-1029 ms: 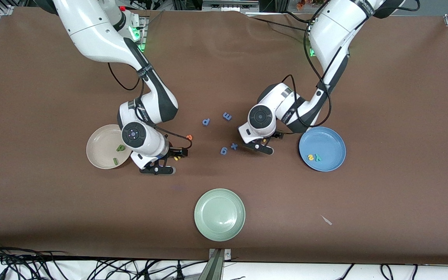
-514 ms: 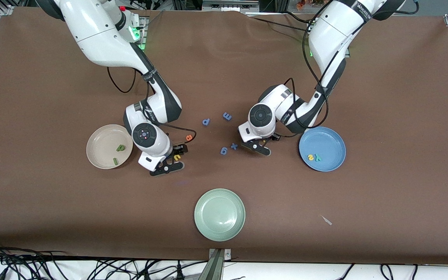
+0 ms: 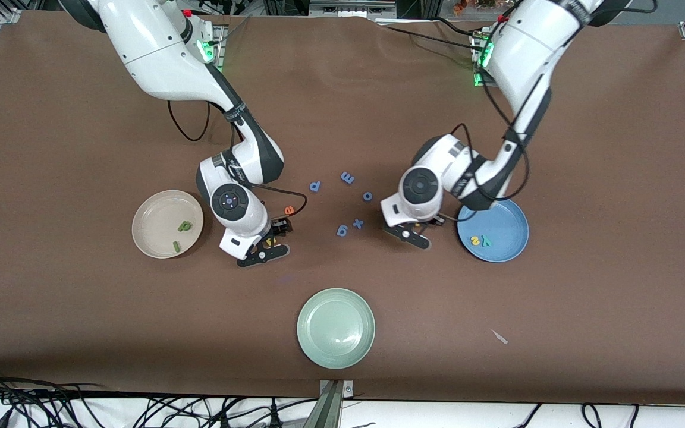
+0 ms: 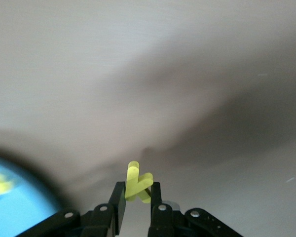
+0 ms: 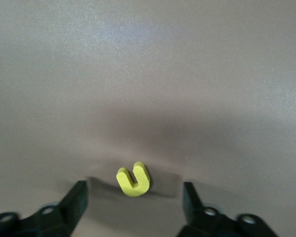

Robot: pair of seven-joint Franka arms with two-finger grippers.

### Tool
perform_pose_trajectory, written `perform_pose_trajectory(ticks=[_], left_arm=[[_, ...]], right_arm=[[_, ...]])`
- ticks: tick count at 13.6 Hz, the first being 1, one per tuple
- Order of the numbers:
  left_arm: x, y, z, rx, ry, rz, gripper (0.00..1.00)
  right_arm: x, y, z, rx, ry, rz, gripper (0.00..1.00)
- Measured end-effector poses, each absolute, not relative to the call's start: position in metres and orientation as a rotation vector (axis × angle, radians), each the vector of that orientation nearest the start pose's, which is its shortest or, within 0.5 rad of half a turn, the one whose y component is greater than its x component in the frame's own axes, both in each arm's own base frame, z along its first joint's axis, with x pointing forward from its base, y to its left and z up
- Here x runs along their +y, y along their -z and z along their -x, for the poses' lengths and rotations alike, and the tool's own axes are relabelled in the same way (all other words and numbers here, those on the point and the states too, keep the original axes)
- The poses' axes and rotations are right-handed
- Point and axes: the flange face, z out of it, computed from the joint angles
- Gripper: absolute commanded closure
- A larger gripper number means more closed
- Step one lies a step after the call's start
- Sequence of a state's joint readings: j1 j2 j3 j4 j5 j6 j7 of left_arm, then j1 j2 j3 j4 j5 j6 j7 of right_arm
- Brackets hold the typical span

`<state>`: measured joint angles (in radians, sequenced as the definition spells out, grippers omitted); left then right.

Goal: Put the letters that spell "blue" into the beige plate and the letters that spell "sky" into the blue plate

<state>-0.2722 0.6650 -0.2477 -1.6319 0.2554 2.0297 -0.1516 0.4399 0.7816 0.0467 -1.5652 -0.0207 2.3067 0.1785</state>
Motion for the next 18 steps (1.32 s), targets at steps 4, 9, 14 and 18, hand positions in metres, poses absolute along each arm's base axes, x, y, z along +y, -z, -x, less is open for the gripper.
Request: perform_pose_trajectory(ticks=[4, 9, 14, 18], left_arm=[[-0.19, -0.272, -0.624, 0.773, -0.416, 2.879, 0.0], [-0.15, -0.272, -0.632, 0.788, -0.44, 2.902, 0.0], [-0.177, -0.377, -0.627, 0.638, -0.323, 2.972, 0.0], [-0.161, -0.514, -0.598, 0.408, -0.233, 2.997, 0.0]], right_arm=[[0.321, -0.177, -0.618, -0.49, -0.062, 3.101, 0.45], [0.321, -0.178, -0.62, -0.511, -0.05, 3.098, 0.72], [0.32, -0.179, -0.622, -0.518, -0.039, 3.099, 0.97], [0.312, -0.19, -0.633, -0.493, -0.001, 3.1, 0.98]])
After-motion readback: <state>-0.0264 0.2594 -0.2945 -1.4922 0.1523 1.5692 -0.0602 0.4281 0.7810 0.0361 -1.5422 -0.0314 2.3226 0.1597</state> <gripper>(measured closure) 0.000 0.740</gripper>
